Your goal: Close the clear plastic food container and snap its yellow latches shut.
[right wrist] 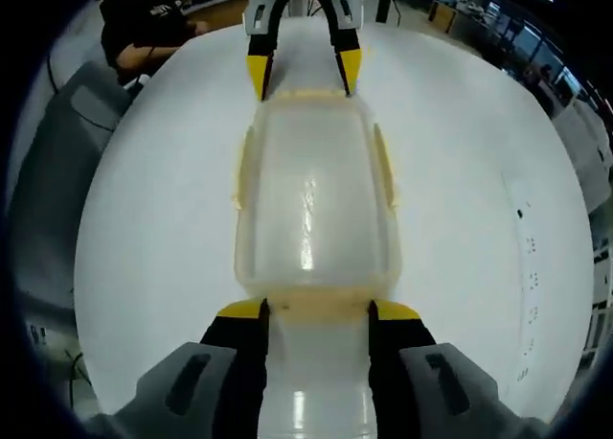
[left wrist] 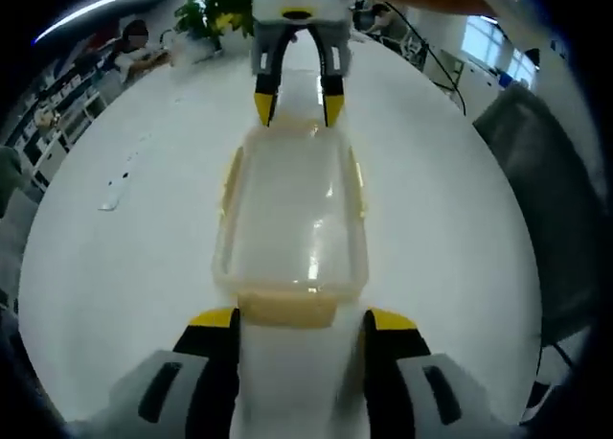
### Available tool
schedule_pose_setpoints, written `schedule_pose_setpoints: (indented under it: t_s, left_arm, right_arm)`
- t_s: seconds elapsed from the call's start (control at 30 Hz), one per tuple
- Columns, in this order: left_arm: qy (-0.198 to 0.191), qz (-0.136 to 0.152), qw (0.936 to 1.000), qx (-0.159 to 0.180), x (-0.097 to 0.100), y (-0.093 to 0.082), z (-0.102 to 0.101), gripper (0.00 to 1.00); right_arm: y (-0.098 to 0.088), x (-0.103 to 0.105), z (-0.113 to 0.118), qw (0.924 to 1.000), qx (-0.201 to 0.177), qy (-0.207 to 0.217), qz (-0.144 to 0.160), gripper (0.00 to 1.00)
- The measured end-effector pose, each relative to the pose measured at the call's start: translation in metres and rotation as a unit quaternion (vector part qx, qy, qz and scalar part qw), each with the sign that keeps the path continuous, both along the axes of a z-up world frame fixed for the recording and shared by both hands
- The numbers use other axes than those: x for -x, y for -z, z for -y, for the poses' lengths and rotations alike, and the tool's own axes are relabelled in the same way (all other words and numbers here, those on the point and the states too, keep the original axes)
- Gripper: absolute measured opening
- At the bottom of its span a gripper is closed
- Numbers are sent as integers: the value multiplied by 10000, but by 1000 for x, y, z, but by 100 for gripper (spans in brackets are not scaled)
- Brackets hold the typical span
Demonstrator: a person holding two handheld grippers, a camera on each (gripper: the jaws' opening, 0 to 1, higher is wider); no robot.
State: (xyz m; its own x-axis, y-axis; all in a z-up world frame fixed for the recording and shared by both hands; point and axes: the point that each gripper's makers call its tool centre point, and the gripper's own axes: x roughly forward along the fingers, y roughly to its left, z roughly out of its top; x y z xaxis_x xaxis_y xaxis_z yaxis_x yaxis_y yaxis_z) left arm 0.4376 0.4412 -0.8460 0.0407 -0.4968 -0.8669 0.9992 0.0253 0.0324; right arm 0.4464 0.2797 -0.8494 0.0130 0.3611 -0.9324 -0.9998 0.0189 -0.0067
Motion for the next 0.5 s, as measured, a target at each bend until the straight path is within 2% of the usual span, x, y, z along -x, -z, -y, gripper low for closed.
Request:
schedule_pose_setpoints:
  t_s: [0.03,0.07,0.1,0.17,0.4,0.5]
  left_arm:
    - [-84,16,9999,124,-1,-3,3,47]
    - [-156,148,9991,360,-8,-8,9,44]
    - [-112,145,9989,434,-7,-10,12,42]
    - [-78,91,9997,223,-5,-6,8,41]
    - [-18,32,9994,333,-2,-7,3,41]
    - [-17,-58,9993,377,2,-7,3,37]
  right_arm:
    - [0,0,0,10000,5,5,0,39]
    - [0,0,0,10000,2,5,1,39]
    - [0,0,0,10000,9,8,1,39]
    - [1,0,0,10000,7,18,-6,39]
    - [2,3,1,9999,12,-166,-13,39]
    - [3,4,1,9997,10,-232,-23,40]
